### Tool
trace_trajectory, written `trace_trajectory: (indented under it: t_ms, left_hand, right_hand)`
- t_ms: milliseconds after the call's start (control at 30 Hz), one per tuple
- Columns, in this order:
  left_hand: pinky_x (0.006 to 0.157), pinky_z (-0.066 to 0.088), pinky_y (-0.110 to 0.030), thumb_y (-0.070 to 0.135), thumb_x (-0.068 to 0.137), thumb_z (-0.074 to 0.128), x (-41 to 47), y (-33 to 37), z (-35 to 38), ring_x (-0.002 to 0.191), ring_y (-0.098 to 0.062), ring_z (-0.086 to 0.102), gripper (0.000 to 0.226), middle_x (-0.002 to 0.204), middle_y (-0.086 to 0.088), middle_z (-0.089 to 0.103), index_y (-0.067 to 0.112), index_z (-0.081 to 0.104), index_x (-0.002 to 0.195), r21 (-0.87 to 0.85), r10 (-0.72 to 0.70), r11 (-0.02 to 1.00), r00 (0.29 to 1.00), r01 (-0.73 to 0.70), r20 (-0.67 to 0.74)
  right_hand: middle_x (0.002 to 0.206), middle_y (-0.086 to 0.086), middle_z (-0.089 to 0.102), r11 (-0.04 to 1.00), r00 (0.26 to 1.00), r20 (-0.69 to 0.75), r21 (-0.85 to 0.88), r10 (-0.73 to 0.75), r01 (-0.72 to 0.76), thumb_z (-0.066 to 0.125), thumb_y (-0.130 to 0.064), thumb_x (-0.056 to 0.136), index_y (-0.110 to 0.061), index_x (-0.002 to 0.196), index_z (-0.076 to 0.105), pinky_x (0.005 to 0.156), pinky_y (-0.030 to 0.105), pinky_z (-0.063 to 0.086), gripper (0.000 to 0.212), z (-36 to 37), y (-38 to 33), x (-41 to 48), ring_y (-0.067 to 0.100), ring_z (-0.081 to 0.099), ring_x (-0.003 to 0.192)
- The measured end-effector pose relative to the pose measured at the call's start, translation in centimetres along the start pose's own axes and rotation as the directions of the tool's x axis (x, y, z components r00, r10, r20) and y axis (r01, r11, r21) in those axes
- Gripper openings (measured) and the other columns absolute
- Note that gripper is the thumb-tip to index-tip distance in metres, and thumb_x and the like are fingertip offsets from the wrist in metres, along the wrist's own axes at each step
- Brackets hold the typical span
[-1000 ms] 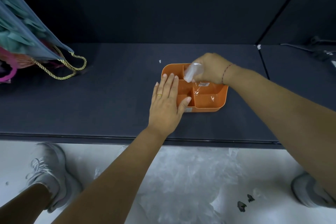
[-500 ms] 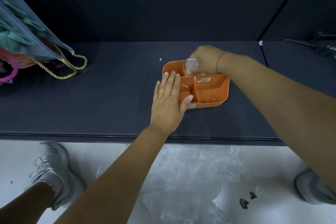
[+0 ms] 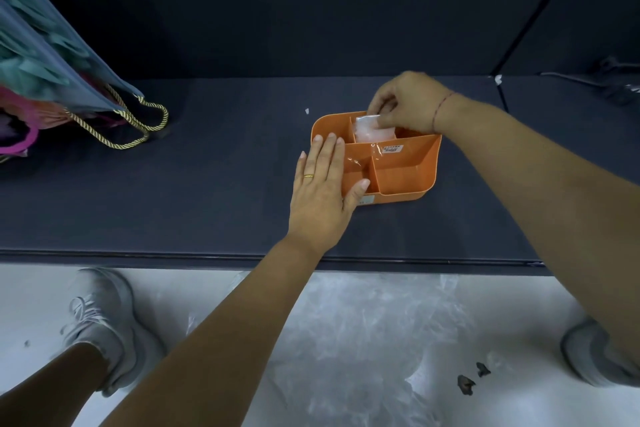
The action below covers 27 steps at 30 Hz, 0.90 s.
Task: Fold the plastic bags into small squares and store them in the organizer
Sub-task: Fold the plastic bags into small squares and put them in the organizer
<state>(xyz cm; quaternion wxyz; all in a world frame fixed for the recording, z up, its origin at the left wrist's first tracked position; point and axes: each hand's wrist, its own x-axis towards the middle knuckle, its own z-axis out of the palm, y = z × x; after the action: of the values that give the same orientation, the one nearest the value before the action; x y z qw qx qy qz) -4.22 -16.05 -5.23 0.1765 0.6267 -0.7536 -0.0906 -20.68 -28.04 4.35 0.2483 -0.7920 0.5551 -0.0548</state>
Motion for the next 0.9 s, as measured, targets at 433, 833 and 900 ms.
trace_trajectory:
  t_ms: [433, 833, 900]
  left_hand:
    - [0.123, -0.002, -0.039, 0.070, 0.093, 0.006, 0.0, -0.6, 0.8, 0.152, -0.020, -0.002, 0.087, 0.165, -0.006, 0.009, 0.010, 0.010, 0.156, 0.084, 0.038, 0.996, 0.999, -0.039, 0.009]
    - [0.122, 0.010, -0.044, 0.057, 0.100, 0.026, -4.5, -0.9, 3.1, 0.150, -0.028, 0.016, 0.072, 0.161, -0.012, 0.023, 0.010, 0.021, 0.154, 0.249, 0.270, 0.929, 0.961, -0.274, 0.052]
    - [0.121, 0.013, -0.046, 0.055, 0.099, 0.030, -4.9, -1.1, 3.4, 0.149, -0.030, 0.019, 0.072, 0.160, -0.013, 0.026, 0.009, 0.021, 0.154, 0.274, 0.287, 0.917, 0.956, -0.290, 0.053]
  right_hand:
    - [0.099, -0.003, 0.070, 0.993, 0.992, -0.124, -0.117, 0.001, -0.015, 0.068, -0.016, 0.089, -0.015, 0.093, 0.074, 0.085, 0.027, 0.051, 0.008, 2.1, 0.5, -0.2, 0.013, 0.063, 0.092]
    - [0.112, 0.000, 0.062, 0.997, 0.944, -0.321, 0.024, 0.076, -0.072, 0.062, -0.020, 0.092, -0.016, 0.112, 0.066, 0.088, 0.030, 0.049, 0.022, 4.8, 0.8, -2.5, 0.013, 0.058, 0.096]
    - [0.113, -0.002, 0.058, 0.985, 0.885, -0.451, 0.164, 0.113, -0.043, 0.061, -0.021, 0.092, -0.016, 0.113, 0.065, 0.083, 0.023, 0.047, 0.022, 6.2, 0.7, -5.6, 0.005, 0.053, 0.085]
